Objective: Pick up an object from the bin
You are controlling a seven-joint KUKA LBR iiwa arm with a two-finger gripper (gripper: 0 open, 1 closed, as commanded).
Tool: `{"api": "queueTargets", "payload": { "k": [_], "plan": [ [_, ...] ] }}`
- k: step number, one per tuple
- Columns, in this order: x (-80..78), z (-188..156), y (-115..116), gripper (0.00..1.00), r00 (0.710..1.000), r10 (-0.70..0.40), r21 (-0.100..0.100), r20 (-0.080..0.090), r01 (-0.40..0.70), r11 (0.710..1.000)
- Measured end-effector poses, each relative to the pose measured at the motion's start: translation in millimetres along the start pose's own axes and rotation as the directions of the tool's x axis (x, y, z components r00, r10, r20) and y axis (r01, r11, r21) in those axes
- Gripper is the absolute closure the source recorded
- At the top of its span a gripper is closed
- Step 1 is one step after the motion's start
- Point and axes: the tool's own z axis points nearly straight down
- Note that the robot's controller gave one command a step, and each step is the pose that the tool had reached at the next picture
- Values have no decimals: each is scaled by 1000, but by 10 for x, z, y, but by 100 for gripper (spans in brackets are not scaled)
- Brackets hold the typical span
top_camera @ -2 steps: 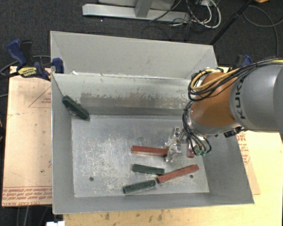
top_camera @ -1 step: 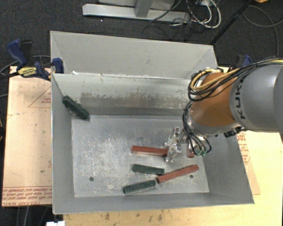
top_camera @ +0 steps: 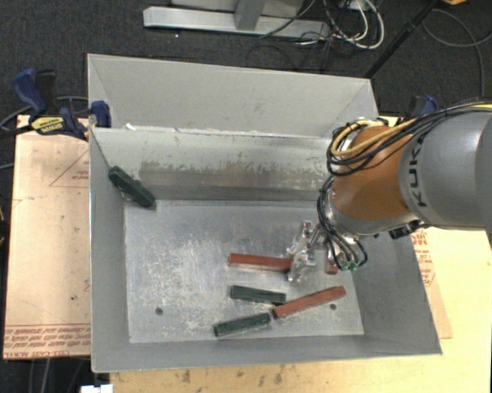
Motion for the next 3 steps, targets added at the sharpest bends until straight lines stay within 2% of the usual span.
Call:
{"api": "queueTargets", "payload": {
  "k": [2, 3],
  "plan": [
    [0, 0, 1, 100, 1000, 0, 0, 0, 0, 1000],
    [65, -1813, -104, 100, 998, -59, 3, 4, 59, 998]
  ]
}}
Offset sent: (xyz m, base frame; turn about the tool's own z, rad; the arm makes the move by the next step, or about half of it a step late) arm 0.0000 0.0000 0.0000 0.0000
